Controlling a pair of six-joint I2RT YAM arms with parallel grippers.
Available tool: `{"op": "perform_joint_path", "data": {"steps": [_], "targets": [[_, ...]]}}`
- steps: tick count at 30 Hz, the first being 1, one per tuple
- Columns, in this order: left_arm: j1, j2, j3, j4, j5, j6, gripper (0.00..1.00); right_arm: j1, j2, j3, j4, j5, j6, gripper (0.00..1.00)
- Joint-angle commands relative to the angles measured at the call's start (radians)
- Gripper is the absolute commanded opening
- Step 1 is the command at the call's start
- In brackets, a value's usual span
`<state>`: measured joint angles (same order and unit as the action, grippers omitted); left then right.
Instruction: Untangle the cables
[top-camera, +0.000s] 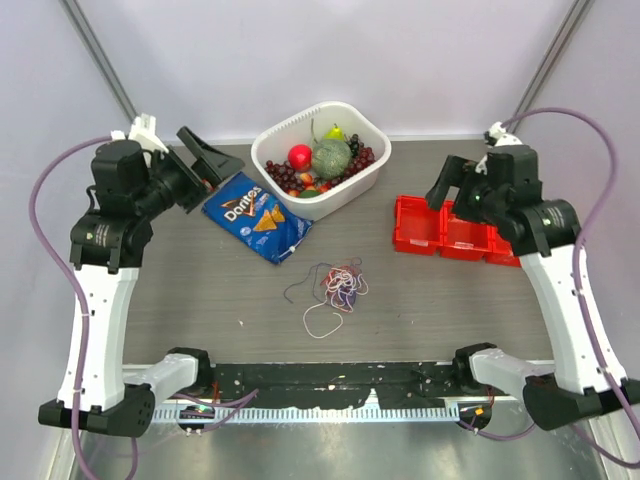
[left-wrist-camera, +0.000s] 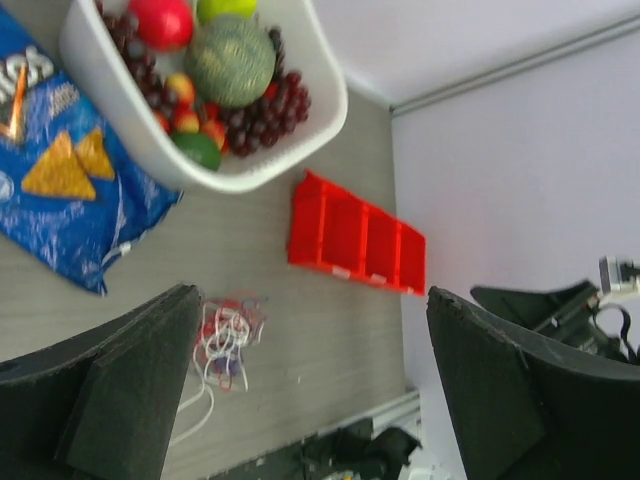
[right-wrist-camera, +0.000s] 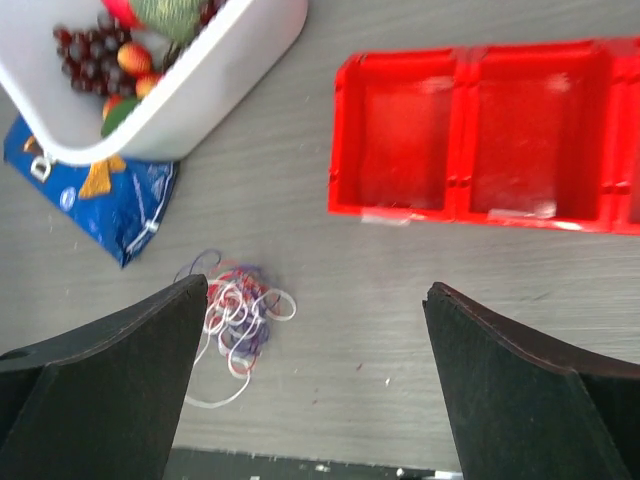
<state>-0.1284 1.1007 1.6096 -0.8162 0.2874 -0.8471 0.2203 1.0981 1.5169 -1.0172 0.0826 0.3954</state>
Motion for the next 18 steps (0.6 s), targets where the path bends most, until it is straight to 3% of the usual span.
{"op": "perform_joint_path", "data": {"steps": [1, 4, 7, 11, 18], "targets": [[0.004, -0.061, -0.147, -0.026, 0.171, 0.003, 1.00, 0.023, 0.040, -0.032, 0.051, -0.191, 0.017, 0.95], [0.001, -0.122, -0.350, 0.135, 0.258, -0.091, 1.00, 0.085, 0.058, -0.092, 0.120, -0.268, 0.039, 0.95], [-0.063, -0.154, -0.486, 0.213, 0.237, -0.185, 0.99, 0.201, 0.085, -0.161, 0.158, -0.303, 0.080, 0.95], [-0.281, -0.119, -0.553, 0.219, 0.086, -0.211, 0.97, 0.338, 0.088, -0.271, 0.212, -0.304, 0.123, 0.95], [-0.572, -0.042, -0.636, 0.279, -0.051, -0.322, 0.94, 0.360, 0.106, -0.523, 0.368, -0.377, 0.165, 0.95]]}}
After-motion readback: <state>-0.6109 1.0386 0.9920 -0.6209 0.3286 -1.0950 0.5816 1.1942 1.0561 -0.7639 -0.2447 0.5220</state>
